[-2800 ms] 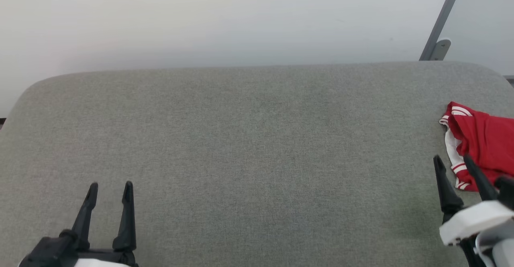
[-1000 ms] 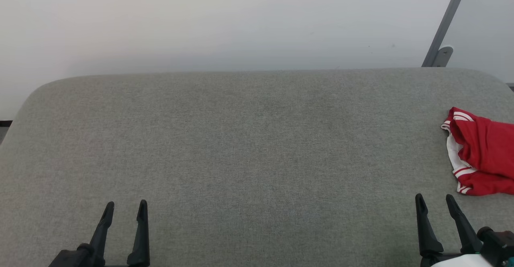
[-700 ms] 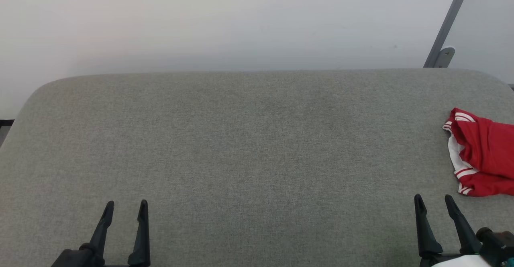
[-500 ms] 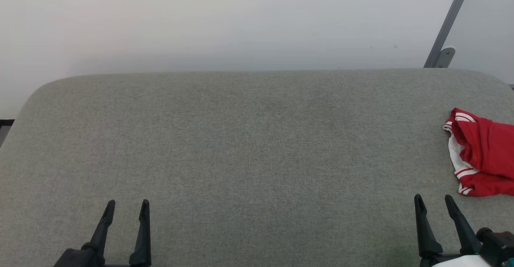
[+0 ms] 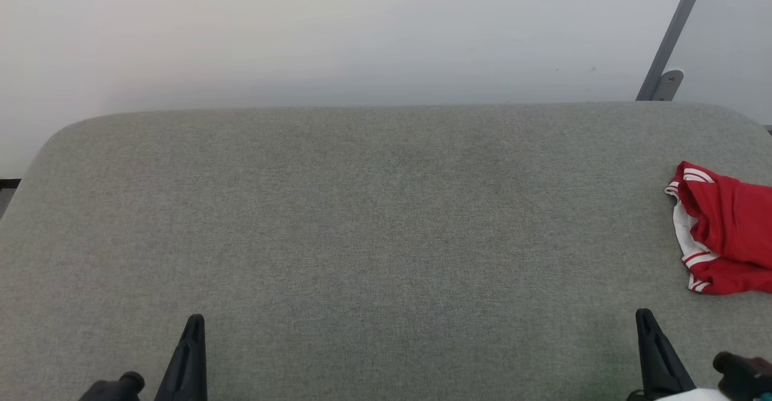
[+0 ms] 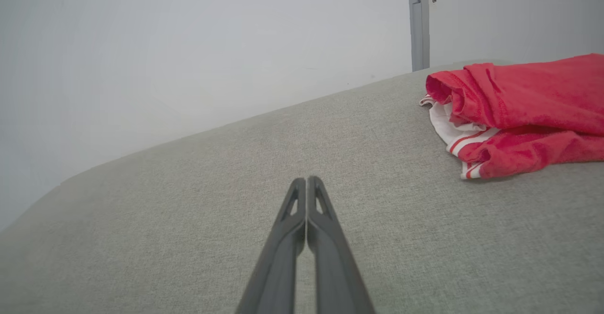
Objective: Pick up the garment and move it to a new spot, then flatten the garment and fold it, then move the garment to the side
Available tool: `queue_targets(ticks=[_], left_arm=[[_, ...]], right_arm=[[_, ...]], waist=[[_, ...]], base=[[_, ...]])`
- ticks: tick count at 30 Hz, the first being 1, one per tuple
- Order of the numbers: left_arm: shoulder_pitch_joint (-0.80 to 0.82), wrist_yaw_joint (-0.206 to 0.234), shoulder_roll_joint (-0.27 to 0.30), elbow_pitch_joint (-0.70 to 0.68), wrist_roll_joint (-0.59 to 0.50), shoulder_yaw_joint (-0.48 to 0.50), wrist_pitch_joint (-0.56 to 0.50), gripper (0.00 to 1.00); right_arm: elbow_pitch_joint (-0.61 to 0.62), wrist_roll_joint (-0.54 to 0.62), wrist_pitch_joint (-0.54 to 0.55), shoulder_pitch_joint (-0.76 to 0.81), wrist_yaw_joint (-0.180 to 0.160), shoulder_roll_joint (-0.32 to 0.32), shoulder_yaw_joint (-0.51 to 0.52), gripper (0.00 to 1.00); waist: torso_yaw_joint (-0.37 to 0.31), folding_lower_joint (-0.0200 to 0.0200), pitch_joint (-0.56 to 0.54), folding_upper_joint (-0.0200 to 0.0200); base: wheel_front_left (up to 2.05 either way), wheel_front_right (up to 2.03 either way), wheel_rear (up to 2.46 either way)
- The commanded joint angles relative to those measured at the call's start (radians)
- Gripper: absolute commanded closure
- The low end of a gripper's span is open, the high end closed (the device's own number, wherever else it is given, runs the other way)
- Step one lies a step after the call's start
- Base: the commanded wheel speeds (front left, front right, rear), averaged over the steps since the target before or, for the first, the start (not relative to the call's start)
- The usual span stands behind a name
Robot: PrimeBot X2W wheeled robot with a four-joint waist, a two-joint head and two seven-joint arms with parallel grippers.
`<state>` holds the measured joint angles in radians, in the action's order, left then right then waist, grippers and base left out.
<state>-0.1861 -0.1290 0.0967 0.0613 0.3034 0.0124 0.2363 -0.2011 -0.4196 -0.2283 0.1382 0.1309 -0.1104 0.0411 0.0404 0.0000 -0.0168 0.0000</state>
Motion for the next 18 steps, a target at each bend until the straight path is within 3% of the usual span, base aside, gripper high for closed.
queue_targets(ticks=[1,18], left_arm=[[0.033,0.002,0.008,-0.005,0.063,0.002,-0.011,1.0],[0.094,0.0,0.01,0.041,0.348,0.006,-0.07,1.0]], right_arm=[[0.012,-0.055,0.014,-0.03,0.0,-0.001,0.007,1.0],[0.0,-0.301,0.085,-0.079,0.0,0.012,0.022,1.0]], waist=[[-0.001,0.0,0.0,0.0],[-0.006,0.0,0.003,0.0]], base=[[0.0,0.0,0.0],[0.0,0.0,0.0]])
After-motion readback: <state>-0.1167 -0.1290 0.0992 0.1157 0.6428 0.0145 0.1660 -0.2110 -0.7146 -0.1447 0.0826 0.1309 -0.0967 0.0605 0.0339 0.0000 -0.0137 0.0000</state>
